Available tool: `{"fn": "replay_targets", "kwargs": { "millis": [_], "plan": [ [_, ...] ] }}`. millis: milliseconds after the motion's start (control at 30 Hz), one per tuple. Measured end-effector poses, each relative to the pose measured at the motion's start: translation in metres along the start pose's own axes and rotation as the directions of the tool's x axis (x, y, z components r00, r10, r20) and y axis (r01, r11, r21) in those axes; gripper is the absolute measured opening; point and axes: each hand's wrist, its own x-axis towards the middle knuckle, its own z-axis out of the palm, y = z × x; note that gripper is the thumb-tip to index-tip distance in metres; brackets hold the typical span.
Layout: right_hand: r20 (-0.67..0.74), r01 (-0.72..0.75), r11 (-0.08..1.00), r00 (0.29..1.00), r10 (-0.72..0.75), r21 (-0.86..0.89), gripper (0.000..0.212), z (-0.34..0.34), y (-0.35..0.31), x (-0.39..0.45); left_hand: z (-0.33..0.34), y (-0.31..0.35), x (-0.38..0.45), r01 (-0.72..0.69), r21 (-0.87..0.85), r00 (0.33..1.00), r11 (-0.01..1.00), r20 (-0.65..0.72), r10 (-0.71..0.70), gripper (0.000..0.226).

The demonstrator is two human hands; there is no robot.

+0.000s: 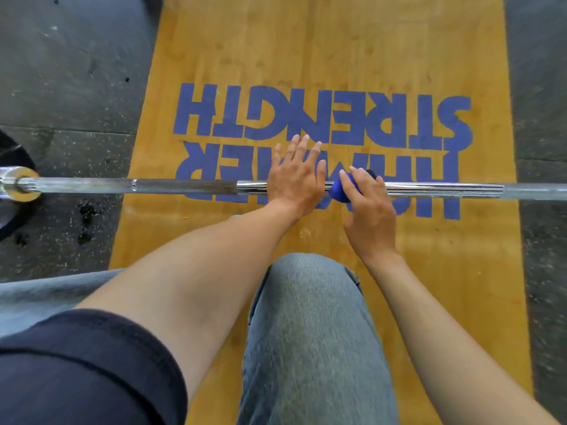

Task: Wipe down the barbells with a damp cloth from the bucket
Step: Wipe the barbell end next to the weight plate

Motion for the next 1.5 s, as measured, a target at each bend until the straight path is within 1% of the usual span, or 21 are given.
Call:
{"fn": "replay_targets", "kwargs": {
  "millis": [67, 100, 133, 200, 267, 367, 400, 533, 567, 700, 733, 867, 900, 1000, 1033, 1067, 1200, 1233, 1333, 1367, 1500],
  "plan": [
    [-0.052, -0.227, 0.973, 0.972, 0.228, 0.031, 0.070, -0.002, -0.003, 0.001, 0.000, 0.000, 0.005, 0.000, -0.002, 1.000, 1.000, 0.016, 0.000, 0.055],
    [-0.062, -0.253, 0.967, 0.965, 0.255, 0.042, 0.067, 0.001, -0.008, 0.004, -0.001, 0.001, 0.008, 0.000, -0.004, 1.000, 1.000, 0.021, 0.001, 0.055],
    [-0.051, -0.200, 0.979, 0.978, 0.202, 0.043, 0.064, 0.006, -0.013, 0.008, -0.003, 0.001, 0.011, 0.001, -0.003, 1.000, 1.000, 0.028, -0.001, 0.054],
    [0.018, 0.023, 0.999, 1.000, -0.023, 0.038, 0.066, 0.011, -0.016, 0.016, -0.006, 0.002, 0.018, 0.006, 0.010, 0.999, 1.000, 0.040, -0.007, 0.054],
    [0.054, 0.069, 0.997, 0.996, -0.070, 0.034, 0.071, 0.006, -0.002, 0.024, -0.010, 0.001, 0.024, 0.009, -0.001, 0.998, 1.000, 0.061, -0.009, 0.054],
    [-0.024, -0.255, 0.963, 0.966, 0.258, 0.084, 0.076, 0.000, 0.006, 0.024, -0.014, 0.000, 0.033, 0.022, -0.025, 0.996, 0.999, 0.090, -0.020, 0.055],
    [-0.034, -0.287, 0.953, 0.956, 0.291, 0.094, 0.075, 0.003, -0.002, 0.027, -0.015, 0.000, 0.036, 0.024, -0.023, 0.995, 0.999, 0.097, -0.021, 0.055],
    [0.028, 0.010, 0.998, 1.000, -0.011, 0.068, 0.067, 0.009, -0.011, 0.040, -0.016, -0.001, 0.049, 0.028, -0.036, 0.995, 0.999, 0.098, -0.024, 0.054],
    [0.029, 0.011, 0.998, 1.000, -0.012, 0.060, 0.070, 0.007, -0.002, 0.046, -0.016, -0.001, 0.052, 0.031, -0.044, 0.996, 0.999, 0.090, -0.027, 0.055],
    [-0.068, -0.297, 0.952, 0.951, 0.303, 0.079, 0.074, 0.006, 0.014, 0.053, -0.016, -0.004, 0.065, 0.017, -0.066, 0.996, 0.998, 0.086, -0.012, 0.055],
    [-0.076, -0.276, 0.957, 0.956, 0.283, 0.090, 0.073, 0.009, 0.007, 0.057, -0.016, -0.005, 0.068, 0.022, -0.071, 0.997, 0.997, 0.081, -0.016, 0.055],
    [0.020, 0.040, 0.999, 0.999, -0.040, 0.033, 0.082, 0.013, 0.009, 0.075, -0.016, -0.007, 0.084, 0.039, -0.075, 0.997, 0.996, 0.064, -0.034, 0.056],
    [0.022, 0.023, 1.000, 0.999, -0.024, 0.020, 0.082, 0.011, 0.017, 0.079, -0.017, -0.008, 0.087, 0.041, -0.082, 0.997, 0.996, 0.067, -0.035, 0.057],
    [-0.063, -0.273, 0.959, 0.958, 0.278, 0.078, 0.074, 0.009, 0.021, 0.086, -0.019, -0.010, 0.100, 0.038, -0.105, 0.996, 0.994, 0.089, -0.029, 0.059],
    [-0.080, -0.312, 0.947, 0.945, 0.318, 0.082, 0.072, 0.012, 0.014, 0.091, -0.020, -0.010, 0.104, 0.036, -0.114, 0.995, 0.993, 0.096, -0.026, 0.059],
    [-0.082, -0.292, 0.954, 0.951, 0.297, 0.066, 0.073, 0.016, 0.008, 0.095, -0.021, -0.010, 0.109, 0.032, -0.122, 0.995, 0.992, 0.098, -0.020, 0.058],
    [0.003, -0.020, 0.999, 1.000, 0.020, -0.041, 0.079, 0.017, 0.018, 0.112, -0.020, -0.014, 0.127, 0.029, -0.135, 0.996, 0.990, 0.085, -0.018, 0.058],
    [0.011, -0.039, 0.998, 0.999, 0.040, -0.054, 0.079, 0.013, 0.027, 0.116, -0.021, -0.015, 0.131, 0.028, -0.143, 0.996, 0.989, 0.091, -0.015, 0.058],
    [-0.039, -0.263, 0.965, 0.964, 0.262, -0.026, 0.075, 0.011, 0.025, 0.131, -0.025, -0.016, 0.146, 0.022, -0.156, 0.994, 0.988, 0.106, -0.005, 0.057],
    [-0.033, -0.252, 0.968, 0.967, 0.251, -0.020, 0.073, 0.015, 0.016, 0.138, -0.026, -0.017, 0.151, 0.024, -0.161, 0.994, 0.987, 0.112, -0.006, 0.057],
    [0.090, 0.033, 0.999, 0.995, -0.031, -0.025, 0.078, 0.025, 0.011, 0.156, -0.030, -0.020, 0.172, 0.024, -0.155, 0.992, 0.988, 0.126, -0.004, 0.057]
  ]
}}
